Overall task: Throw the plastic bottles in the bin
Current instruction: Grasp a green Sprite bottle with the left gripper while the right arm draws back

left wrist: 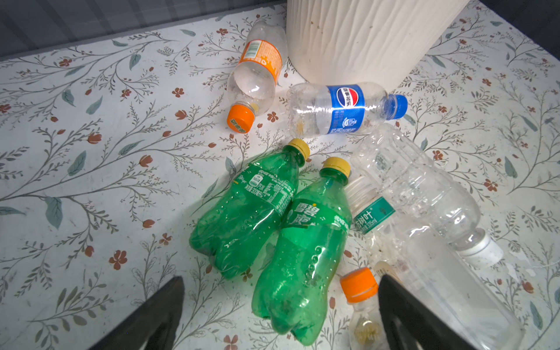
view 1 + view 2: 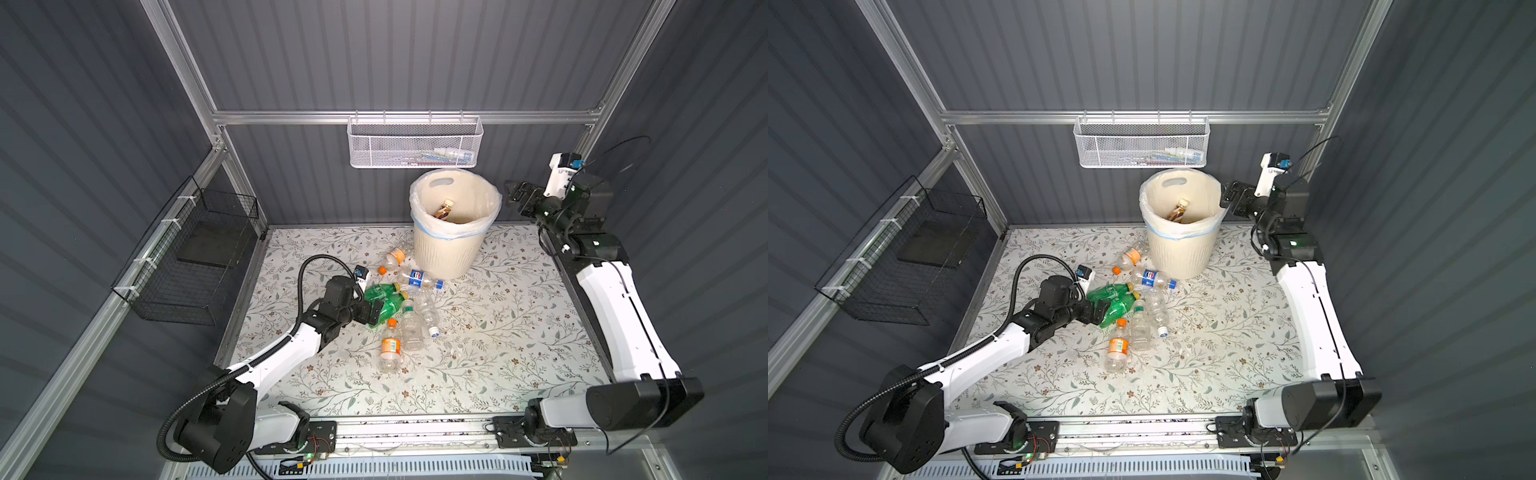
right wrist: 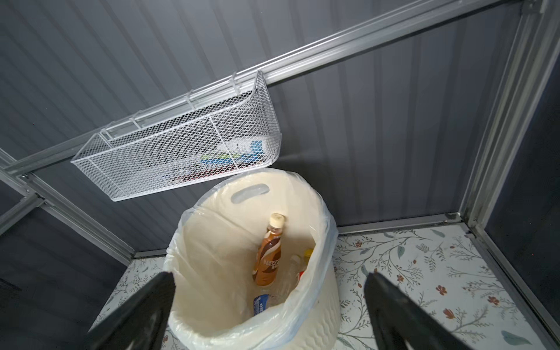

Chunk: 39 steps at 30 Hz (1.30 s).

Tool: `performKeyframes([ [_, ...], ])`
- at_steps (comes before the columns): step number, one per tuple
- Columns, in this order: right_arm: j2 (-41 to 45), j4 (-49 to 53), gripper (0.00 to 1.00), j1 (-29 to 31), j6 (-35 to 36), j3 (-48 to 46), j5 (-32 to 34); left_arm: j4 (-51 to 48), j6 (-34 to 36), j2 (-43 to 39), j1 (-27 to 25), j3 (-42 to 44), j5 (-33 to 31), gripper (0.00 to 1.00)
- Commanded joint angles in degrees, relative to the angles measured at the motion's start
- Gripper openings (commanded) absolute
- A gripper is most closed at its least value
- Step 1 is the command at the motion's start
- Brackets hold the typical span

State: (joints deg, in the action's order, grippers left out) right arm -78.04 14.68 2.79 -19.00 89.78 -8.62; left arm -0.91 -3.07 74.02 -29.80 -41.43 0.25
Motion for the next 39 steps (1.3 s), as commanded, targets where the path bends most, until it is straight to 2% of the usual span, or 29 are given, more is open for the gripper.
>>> performKeyframes([
  [1,1.75,-2.23,0.99,-1.16,-2.34,-6.74,-1.45,-1.53,1.85,1.66,-0.93,-0.9,0.95,1.0],
  [9,9.68,-3.96,0.99,-5.03,-6.64,-22.84,-2.43,-3.67,5.38,7.15,-2.53,-4.55,1.57,1.0],
  [15,13.56,-4.86,0.99,-6.73,-9.0,-29.81,-3.28,-6.06,7.95,12.39,-3.86,-7.5,1.95,1.0],
  [20,15.74,-5.05,0.99,-7.36,-9.73,-32.61,-3.76,-7.48,8.13,16.84,-3.86,-10.39,4.2,0.91],
  [27,16.28,-6.71,0.99,-8.02,-10.2,-35.0,-3.92,-9.7,8.13,21.95,-3.86,-14.43,2.47,0.87],
  [39,14.32,-10.06,0.99,-8.67,-11.62,-36.59,-5.17,-10.5,6.73,26.13,-3.86,-16.92,2.38,0.72],
])
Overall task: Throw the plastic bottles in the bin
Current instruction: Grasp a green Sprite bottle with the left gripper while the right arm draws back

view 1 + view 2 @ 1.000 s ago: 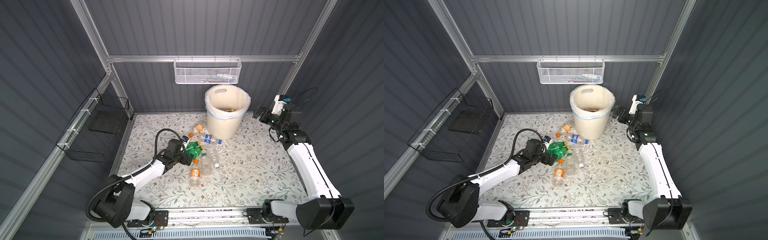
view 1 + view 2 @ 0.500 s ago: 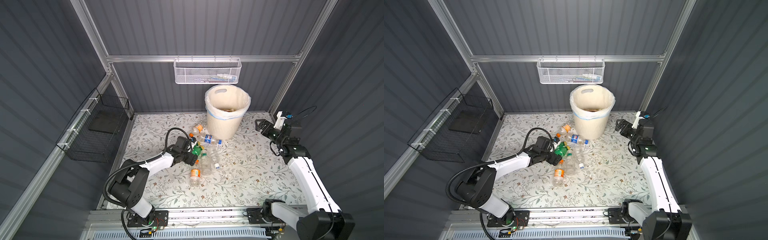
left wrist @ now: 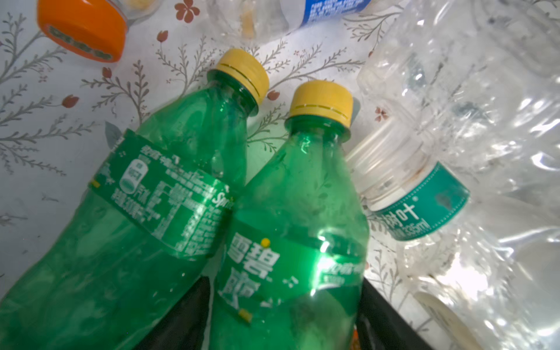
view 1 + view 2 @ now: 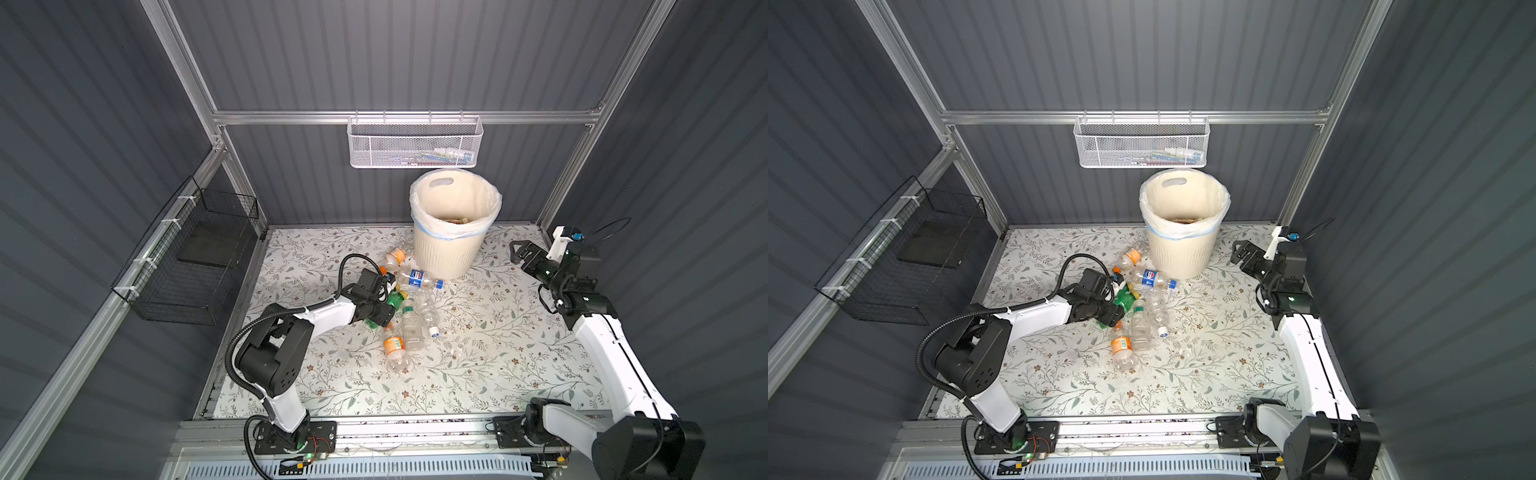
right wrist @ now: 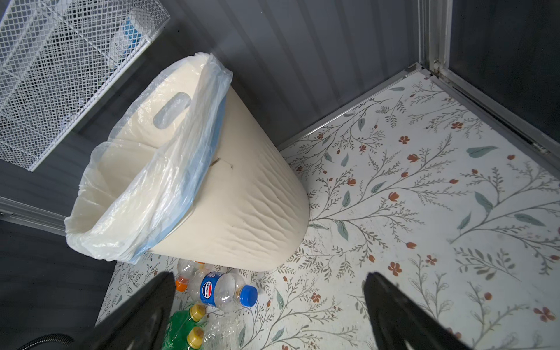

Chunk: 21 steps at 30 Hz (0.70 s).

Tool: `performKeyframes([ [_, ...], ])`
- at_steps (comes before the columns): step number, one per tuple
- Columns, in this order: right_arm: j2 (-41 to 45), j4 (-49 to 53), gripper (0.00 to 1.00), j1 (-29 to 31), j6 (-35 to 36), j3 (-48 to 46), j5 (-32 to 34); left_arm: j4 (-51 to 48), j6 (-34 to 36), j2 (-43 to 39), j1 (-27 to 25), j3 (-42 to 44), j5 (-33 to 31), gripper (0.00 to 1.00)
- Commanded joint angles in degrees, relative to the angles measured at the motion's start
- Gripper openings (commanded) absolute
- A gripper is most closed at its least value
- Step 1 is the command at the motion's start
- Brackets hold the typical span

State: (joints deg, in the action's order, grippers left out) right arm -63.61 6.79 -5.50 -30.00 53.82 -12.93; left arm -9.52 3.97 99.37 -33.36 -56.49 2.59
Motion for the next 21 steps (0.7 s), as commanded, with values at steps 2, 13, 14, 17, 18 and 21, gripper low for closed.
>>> performKeyframes([
  [2,-0.11,-2.46,0.99,-0.53,-0.82,-0.82,-0.91,-1.91,-0.34,0.91,-0.3,-2.26,0.27,0.69],
  [13,-0.06,-2.57,0.99,-0.98,-1.06,-1.53,-1.13,-1.12,-0.56,-1.62,-0.3,-2.57,0.39,0.6],
  [14,-0.11,-2.5,0.99,-1.0,-1.12,-1.59,-1.13,-1.09,-0.47,-1.93,-0.3,-2.57,0.4,0.6],
  [17,-0.1,-2.07,0.99,-1.08,-0.94,-1.62,-1.13,-1.22,-0.45,-3.19,-0.3,-2.33,0.09,0.58],
  [18,-0.09,-1.98,0.99,-1.09,-0.94,-1.62,-1.13,-1.35,-0.47,-3.66,-0.3,-2.34,-0.04,0.58],
  [21,-0.06,-1.52,0.99,-1.05,-0.83,-1.62,-1.13,-1.53,-0.52,-5.16,-0.3,-2.11,-0.52,0.58],
])
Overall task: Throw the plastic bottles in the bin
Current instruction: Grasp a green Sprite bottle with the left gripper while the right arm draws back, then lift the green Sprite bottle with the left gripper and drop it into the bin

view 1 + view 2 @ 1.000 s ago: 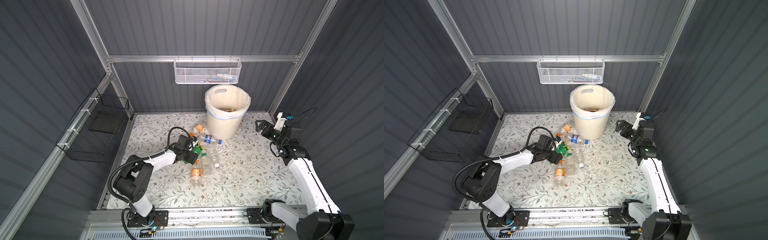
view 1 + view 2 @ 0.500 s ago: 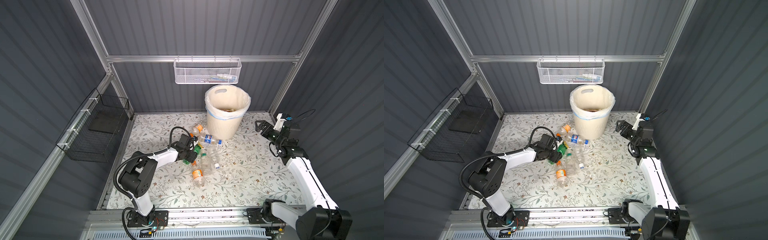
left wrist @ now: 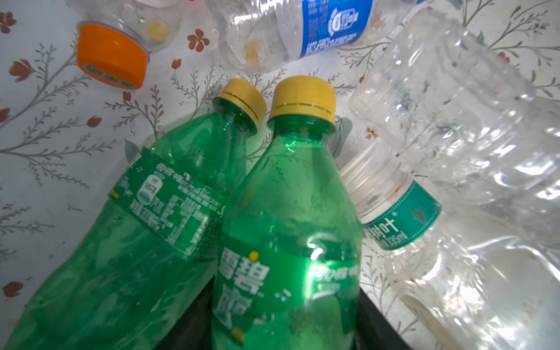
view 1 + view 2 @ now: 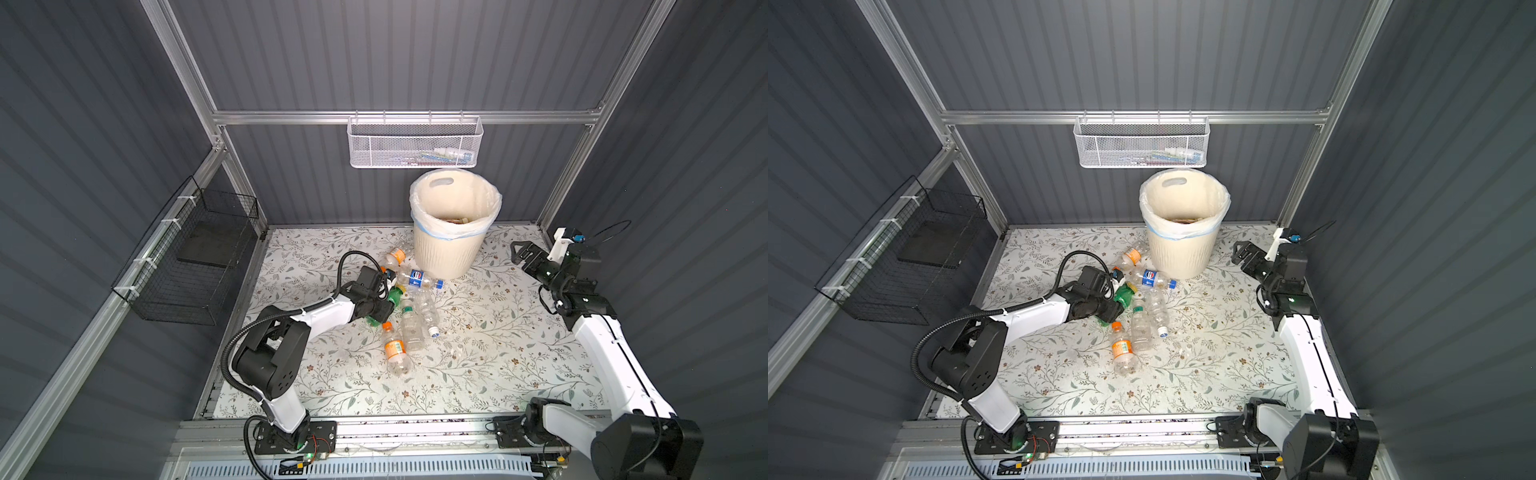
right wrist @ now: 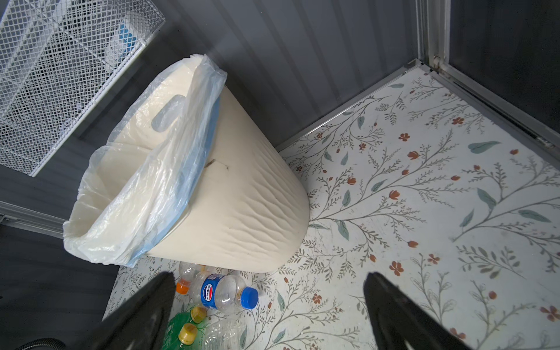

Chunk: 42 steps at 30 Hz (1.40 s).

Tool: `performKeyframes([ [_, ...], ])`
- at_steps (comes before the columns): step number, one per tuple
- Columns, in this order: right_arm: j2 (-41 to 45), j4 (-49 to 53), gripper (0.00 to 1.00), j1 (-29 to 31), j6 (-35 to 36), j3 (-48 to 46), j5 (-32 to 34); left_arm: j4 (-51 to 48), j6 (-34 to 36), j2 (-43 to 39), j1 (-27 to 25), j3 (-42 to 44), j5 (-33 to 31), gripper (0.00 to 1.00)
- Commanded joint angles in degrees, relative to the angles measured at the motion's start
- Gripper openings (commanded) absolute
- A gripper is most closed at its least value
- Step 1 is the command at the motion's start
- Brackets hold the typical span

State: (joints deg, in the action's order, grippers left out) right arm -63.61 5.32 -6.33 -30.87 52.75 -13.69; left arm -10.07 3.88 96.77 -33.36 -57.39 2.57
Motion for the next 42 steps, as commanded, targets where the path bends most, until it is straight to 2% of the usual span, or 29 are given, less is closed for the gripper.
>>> performKeyframes([
  [1,-0.1,0.12,0.99,-0.26,0.09,-0.54,-0.37,-0.96,-0.46,-3.13,-0.3,-1.08,-0.63,0.58],
  [8,-0.09,1.68,0.98,-0.2,0.46,-0.63,-1.05,-0.07,-1.31,-9.23,-0.3,0.1,-1.54,0.58],
  [14,-2.12,4.02,0.96,0.67,1.49,-1.85,-0.66,5.23,-3.28,-17.48,0.12,4.43,-4.05,0.6],
  [22,-3.26,6.45,0.96,6.6,2.75,-3.03,3.07,13.71,-6.96,-29.89,3.13,11.24,-5.8,0.6],
  [30,-8.24,6.58,0.96,13.27,2.86,-1.39,5.07,21.35,-3.97,-45.96,3.79,18.71,-10.75,0.62],
  [34,-10.34,6.82,0.95,14.87,2.84,-0.12,5.11,30.51,-1.1,-52.9,3.75,22.66,-12.37,0.62],
  [37,-10.81,7.4,0.95,15.87,2.84,0.66,5.82,37.33,1.11,-56.29,3.75,24.21,-12.48,0.63],
  [42,-11.0,8.42,0.96,17.3,3.2,1.39,6.51,41.24,3.94,-59.36,3.75,22.63,-10.69,0.64],
])
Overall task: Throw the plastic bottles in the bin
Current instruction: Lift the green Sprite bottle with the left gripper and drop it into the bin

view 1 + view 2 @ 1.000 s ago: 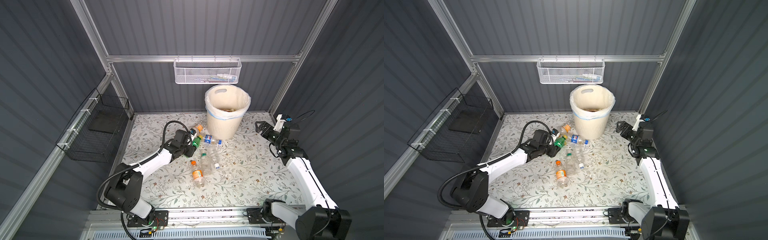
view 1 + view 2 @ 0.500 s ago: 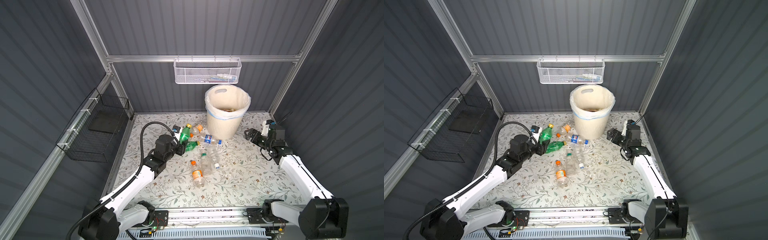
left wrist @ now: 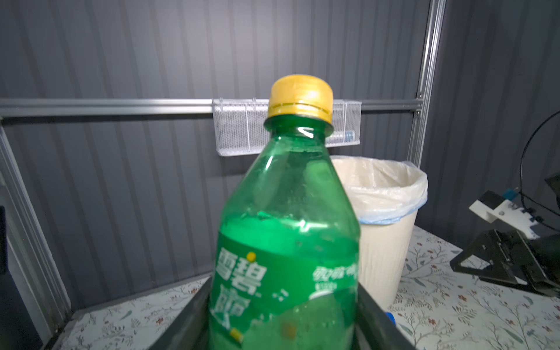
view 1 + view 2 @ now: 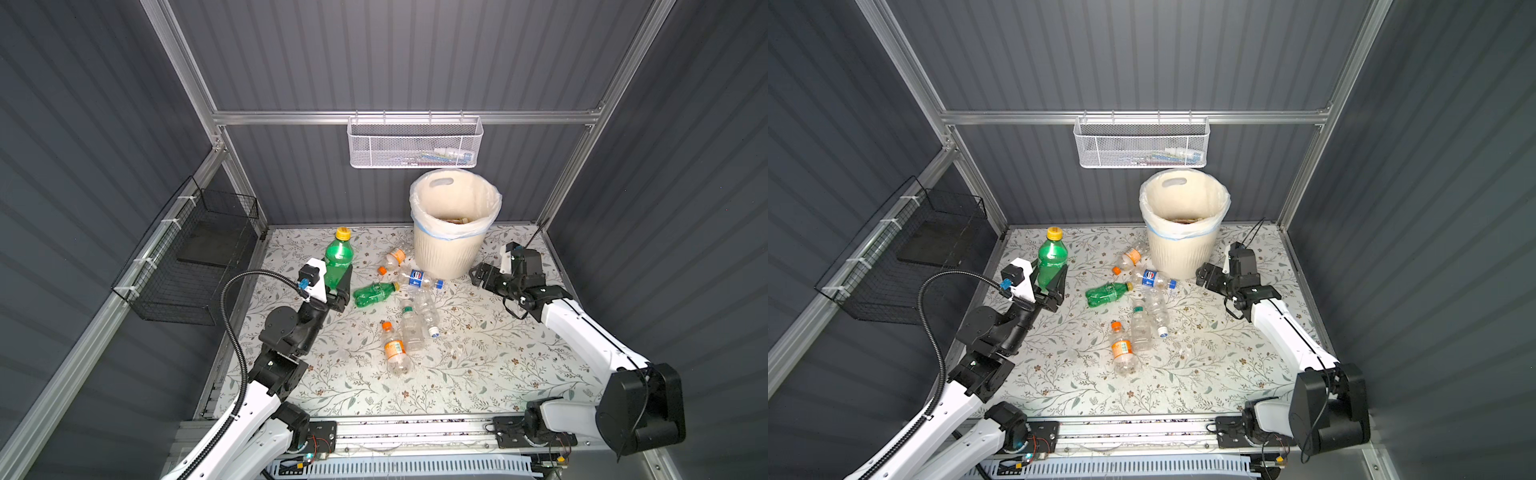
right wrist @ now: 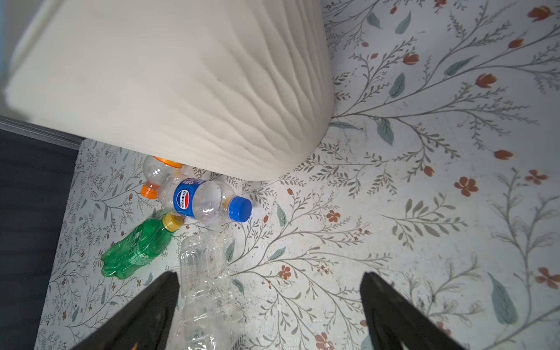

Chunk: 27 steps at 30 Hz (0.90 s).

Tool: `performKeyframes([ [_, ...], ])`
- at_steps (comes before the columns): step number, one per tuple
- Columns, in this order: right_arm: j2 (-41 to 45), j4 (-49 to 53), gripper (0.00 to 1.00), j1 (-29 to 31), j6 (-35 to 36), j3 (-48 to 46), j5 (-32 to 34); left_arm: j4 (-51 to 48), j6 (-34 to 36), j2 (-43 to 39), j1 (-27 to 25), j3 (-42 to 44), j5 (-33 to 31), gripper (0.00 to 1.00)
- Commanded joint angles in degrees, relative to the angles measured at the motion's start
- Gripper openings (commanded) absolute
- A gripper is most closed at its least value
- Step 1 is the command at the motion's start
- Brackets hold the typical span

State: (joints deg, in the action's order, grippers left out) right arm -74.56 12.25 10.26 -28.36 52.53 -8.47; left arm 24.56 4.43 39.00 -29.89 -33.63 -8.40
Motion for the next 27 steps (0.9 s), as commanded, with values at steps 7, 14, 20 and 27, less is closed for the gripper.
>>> performKeyframes([
  [7,0.38,0.54,0.95,1.69,0.14,1.61,3.62,18.77,7.19,12.04,0.29,-13.07,7.95,0.64],
  [14,1.41,-1.58,0.95,2.63,-1.42,1.52,3.59,-3.53,-4.76,54.31,-0.12,-67.54,26.58,0.74],
  [20,2.05,-2.49,0.95,4.37,-2.73,-1.07,3.02,-36.62,-4.45,77.42,-0.7,-103.75,28.71,1.0],
  [27,-0.89,-2.82,0.95,5.27,-2.65,-1.83,1.63,-22.74,0.04,59.13,0.2,-75.88,18.73,1.0],
])
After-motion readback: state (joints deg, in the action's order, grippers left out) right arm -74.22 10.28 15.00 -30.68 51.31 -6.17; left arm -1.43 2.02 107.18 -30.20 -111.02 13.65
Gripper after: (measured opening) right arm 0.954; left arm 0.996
